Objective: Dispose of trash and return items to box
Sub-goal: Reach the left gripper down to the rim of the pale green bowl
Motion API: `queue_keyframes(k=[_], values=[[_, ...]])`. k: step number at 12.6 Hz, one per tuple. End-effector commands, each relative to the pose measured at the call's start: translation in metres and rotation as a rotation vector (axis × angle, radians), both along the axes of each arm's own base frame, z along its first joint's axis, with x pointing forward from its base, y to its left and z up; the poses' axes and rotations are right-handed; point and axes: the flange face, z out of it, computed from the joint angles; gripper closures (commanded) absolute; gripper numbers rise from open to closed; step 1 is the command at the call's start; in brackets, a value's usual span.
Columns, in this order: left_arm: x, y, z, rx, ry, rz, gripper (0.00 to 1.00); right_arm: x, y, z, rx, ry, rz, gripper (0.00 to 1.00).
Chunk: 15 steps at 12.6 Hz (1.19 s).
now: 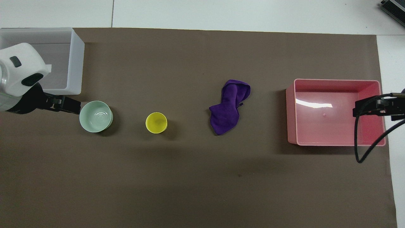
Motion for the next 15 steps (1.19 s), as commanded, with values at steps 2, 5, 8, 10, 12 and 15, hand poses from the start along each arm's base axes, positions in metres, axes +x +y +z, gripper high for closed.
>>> queue_keyframes(k=[2, 5, 8, 10, 12, 15], values=[[-0.006, 0.01, -0.006, 0.012, -0.047, 0.024, 0.0, -0.006, -0.005, 0.001, 0.008, -0.009, 0.005, 0.0], [-0.001, 0.013, -0.003, 0.005, -0.083, 0.033, 0.0, -0.006, -0.005, 0.001, 0.008, -0.009, 0.005, 0.0], [0.002, 0.02, -0.004, 0.003, -0.098, 0.05, 0.0, -0.006, -0.005, 0.001, 0.008, -0.009, 0.005, 0.0], [0.006, 0.028, -0.01, 0.0, -0.124, 0.062, 0.0, -0.006, -0.005, 0.001, 0.008, -0.009, 0.005, 0.0], [0.008, 0.032, -0.022, 0.0, -0.119, 0.075, 0.0, -0.006, -0.005, 0.001, 0.008, -0.009, 0.005, 0.0], [0.013, 0.047, -0.058, -0.002, -0.146, 0.101, 0.0, -0.006, -0.005, 0.0, 0.008, -0.008, 0.003, 0.0]])
